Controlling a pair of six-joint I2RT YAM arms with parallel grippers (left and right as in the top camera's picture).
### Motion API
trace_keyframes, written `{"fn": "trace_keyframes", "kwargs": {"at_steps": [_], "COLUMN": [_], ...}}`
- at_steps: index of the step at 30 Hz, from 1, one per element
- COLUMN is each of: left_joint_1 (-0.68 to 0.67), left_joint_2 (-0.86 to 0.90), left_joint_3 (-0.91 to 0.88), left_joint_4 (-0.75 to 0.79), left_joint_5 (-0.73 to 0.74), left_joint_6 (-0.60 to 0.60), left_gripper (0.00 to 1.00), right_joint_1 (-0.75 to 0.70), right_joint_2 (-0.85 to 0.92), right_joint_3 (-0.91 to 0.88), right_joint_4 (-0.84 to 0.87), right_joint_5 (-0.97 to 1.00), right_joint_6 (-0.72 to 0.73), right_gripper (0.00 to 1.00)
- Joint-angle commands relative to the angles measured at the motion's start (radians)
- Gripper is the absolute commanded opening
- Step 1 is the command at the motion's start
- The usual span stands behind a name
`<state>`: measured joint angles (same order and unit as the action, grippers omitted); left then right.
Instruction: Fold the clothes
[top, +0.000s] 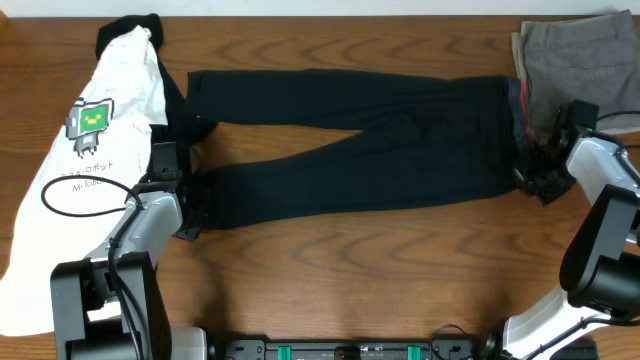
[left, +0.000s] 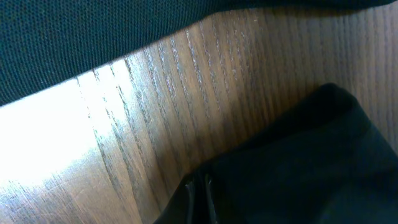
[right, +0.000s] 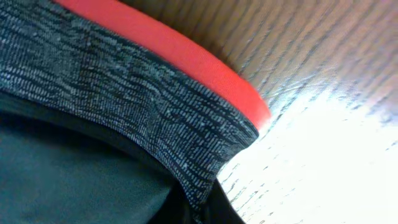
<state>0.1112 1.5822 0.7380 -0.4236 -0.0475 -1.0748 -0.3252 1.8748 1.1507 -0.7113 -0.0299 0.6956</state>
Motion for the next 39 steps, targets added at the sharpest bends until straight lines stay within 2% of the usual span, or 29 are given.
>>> {"fn": "trace_keyframes", "kwargs": {"at_steps": [1, 8, 19, 29, 35, 39], "left_joint_1": [-0.003, 0.038, 0.080, 0.080, 0.080, 0.080], "left_joint_2": [0.020, -0.048, -0.417, -0.710, -0.800, -0.787], "left_joint_3": [-0.038, -0.024, -0.018, -0.017, 0.006, 0.007], "left_joint_4": [-0.023, -0.051, -0.138, -0.204, -0.246, -0.180], "left_joint_5": [0.015, 0.010, 0.009, 0.009, 0.009, 0.009], "left_joint_6": [0.010, 0.053, 0.226, 0.324, 0.372, 0.372], "left_gripper": [0.06, 0.06, 0.06, 0.05, 0.06, 0.06], "right_joint_1": [-0.008, -0.008, -0.008, -0.009, -0.010, -0.010], "right_joint_2": [-0.005, -0.053, -0.315, -0.409, -0.457, -0.470], "right_joint_3": [0.010, 0.011, 0.011, 0.011, 0.011, 0.010], "right_joint_4": [-0.009, -0.134, -0.357, -0.574, -0.616, -0.580], "right_joint_5": [0.041, 0.041, 0.042, 0.087, 0.093, 0.094], "right_joint_6": [-0.043, -0.116, -0.129, -0.129, -0.129, -0.129], "right_gripper": [0.01, 0.01, 0.01, 0.01, 0.01, 0.01]}}
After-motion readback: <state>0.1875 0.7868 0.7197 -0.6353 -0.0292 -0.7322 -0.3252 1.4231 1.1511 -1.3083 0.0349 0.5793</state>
